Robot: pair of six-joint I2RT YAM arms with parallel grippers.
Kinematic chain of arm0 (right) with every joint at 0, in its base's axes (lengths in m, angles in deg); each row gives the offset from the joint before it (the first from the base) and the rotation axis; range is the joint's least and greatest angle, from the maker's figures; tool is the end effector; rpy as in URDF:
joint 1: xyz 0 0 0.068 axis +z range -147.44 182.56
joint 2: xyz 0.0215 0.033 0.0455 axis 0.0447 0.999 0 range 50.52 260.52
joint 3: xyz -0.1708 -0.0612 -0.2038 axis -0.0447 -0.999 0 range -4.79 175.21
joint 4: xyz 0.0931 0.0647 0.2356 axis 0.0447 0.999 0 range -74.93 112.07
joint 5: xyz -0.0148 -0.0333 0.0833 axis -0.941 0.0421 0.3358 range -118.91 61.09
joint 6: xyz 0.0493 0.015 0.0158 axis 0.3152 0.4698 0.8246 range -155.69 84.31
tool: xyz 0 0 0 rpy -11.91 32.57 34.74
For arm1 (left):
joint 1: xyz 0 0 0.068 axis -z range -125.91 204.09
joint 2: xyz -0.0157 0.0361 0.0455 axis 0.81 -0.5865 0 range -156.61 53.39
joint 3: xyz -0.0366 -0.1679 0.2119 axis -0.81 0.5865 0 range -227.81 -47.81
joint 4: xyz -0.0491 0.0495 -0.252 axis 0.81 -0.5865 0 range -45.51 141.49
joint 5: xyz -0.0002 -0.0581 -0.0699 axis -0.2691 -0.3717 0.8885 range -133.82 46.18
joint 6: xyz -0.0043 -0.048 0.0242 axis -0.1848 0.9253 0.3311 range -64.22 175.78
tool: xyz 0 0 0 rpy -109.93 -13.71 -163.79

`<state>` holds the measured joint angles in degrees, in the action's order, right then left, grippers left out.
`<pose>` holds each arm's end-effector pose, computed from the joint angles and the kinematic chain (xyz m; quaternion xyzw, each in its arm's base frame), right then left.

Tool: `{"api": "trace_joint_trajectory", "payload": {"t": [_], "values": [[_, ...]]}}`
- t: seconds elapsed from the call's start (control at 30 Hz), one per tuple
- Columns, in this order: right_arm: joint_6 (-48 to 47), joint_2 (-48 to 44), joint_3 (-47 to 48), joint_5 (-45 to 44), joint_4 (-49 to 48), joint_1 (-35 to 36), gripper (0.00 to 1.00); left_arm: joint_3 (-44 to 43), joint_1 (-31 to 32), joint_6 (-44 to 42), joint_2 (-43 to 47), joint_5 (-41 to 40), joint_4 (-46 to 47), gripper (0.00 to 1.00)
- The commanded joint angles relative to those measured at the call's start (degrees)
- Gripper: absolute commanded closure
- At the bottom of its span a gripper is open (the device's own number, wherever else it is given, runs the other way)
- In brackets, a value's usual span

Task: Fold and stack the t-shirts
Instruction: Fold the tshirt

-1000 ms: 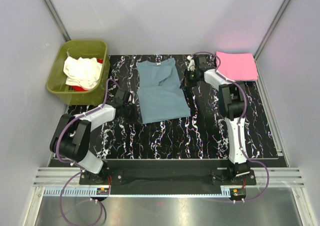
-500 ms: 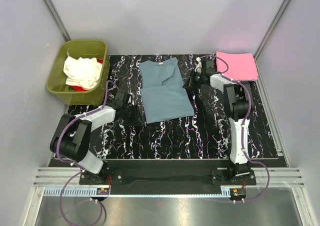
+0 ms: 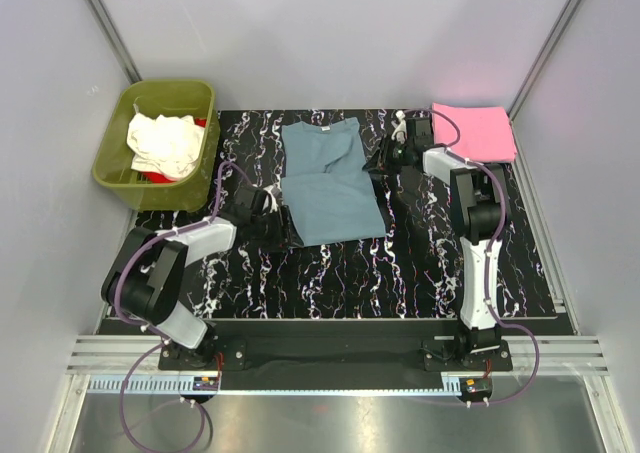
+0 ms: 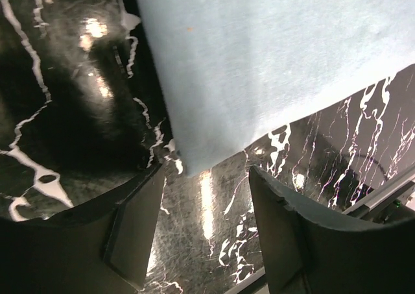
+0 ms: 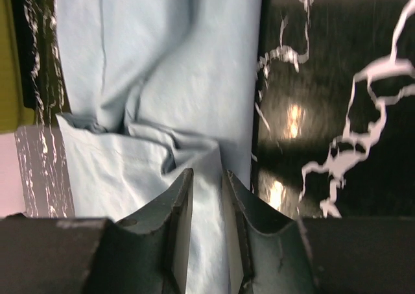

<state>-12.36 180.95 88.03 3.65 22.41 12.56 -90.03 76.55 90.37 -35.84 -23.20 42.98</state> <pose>0.4848 0.1049 0.1390 -0.0037 0.8931 0.3535 0.2781 0.2615 -0.1217 0.1507 -0.0466 0.9400 -0.2894 0.1746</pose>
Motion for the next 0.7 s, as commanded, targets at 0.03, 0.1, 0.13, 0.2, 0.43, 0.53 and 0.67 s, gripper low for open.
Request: {"api": "trace_joint_trajectory", "payload": {"t": [0.03, 0.1, 0.13, 0.2, 0.43, 0.53, 0.67], "values": [[-1.71, 1.84, 4.74, 1.46, 0.66, -0.59, 0.71, -0.06, 0.83, -0.75, -1.38, -1.2, 2.36, 0.4], [-2.15, 2.28, 5.09, 1.46, 0.75, -0.42, 0.73, -0.23, 0.92, -0.84, -2.08, -0.94, 2.36, 0.42], [-2.24, 2.46, 5.18, 1.37, 0.93, -0.51, 0.73, -0.32, 0.92, -0.75, -2.26, -0.85, 2.45, 0.42], [-2.68, 3.34, 6.06, 1.54, 1.63, -0.51, 0.73, -0.5, 1.01, -0.75, -2.7, -1.02, 2.36, 0.44], [-4.08, 4.39, 7.47, 1.37, 3.48, -0.59, 0.65, -1.11, 1.97, -0.4, -2.62, -1.72, 1.22, 0.46], [-4.96, 4.57, 7.82, 1.11, 4.27, -0.6, 0.63, -0.76, 2.06, -0.4, -1.83, -2.08, 1.13, 0.46], [-5.4, 4.74, 7.91, 1.9, 4.62, -0.59, 0.66, -0.76, 2.06, -0.22, -1.03, -3.13, -0.09, 0.44]]}}
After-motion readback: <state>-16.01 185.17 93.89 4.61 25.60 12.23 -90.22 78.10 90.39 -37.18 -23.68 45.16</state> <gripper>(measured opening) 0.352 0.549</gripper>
